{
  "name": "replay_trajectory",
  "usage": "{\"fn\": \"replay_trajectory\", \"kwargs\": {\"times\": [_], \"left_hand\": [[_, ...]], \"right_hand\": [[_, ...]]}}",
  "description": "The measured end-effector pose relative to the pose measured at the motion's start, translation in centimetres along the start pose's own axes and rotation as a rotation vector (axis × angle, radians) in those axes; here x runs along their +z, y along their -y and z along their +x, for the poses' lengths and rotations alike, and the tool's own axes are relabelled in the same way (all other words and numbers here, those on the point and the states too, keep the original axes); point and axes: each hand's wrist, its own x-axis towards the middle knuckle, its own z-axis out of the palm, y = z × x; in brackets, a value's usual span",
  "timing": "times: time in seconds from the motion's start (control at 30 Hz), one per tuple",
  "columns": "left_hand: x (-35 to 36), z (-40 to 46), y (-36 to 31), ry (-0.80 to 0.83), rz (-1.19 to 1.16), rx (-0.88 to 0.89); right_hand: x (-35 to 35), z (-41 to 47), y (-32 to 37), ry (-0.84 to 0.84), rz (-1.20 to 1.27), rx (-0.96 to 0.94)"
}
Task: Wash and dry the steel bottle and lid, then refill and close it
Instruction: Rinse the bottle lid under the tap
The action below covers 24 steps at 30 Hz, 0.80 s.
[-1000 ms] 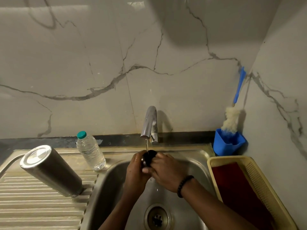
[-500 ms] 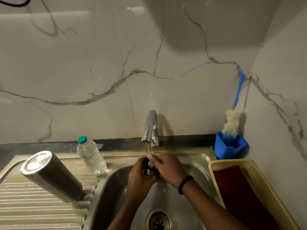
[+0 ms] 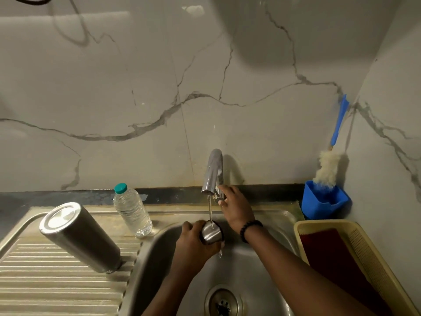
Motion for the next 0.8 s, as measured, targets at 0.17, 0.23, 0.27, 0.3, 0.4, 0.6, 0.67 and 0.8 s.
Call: {"fn": "replay_trajectory", "kwargs": {"times": [0.17, 0.23, 0.27, 0.3, 0.4, 0.6, 0.67, 0.8], "left_hand": [[0.4, 0.1, 0.4, 0.061, 0.099, 0.048], [0.4, 0.3, 0.0, 0.065, 0.135, 0.044], [0.4, 0.4, -0.2, 0.063, 0.136, 0.039], [0.5, 0.5, -0.3, 0.059, 0.127, 0.034], [0.6, 0.6, -0.3, 0.032, 0.1, 0.037], [0.2, 0.5, 0.4, -0.075, 0.071, 0.048], [-0.3, 0.6, 0.6, -0.091, 0.007, 0.045], [-0.6, 0.8, 1.0, -0.132, -0.084, 0.041]], "right_hand": [[0.9, 1.1, 0.3, -0.045, -0.009, -0.066], [0.9, 1.7, 0.4, -0.072, -0.025, -0.082], [0.9, 2.0, 0.4, -0.077, -0.043, -0.097], [0.7, 2.2, 0.5, -0.075, -0.067, -0.11], [0.3, 3.1, 0.8, -0.038, -0.12, -0.121], [0.4, 3.2, -0.4, -0.096, 0.07, 0.033], [0.4, 2.7, -0.2, -0.104, 0.174, 0.119], [1.0, 0.2, 0.9, -0.185, 0.214, 0.215]]}}
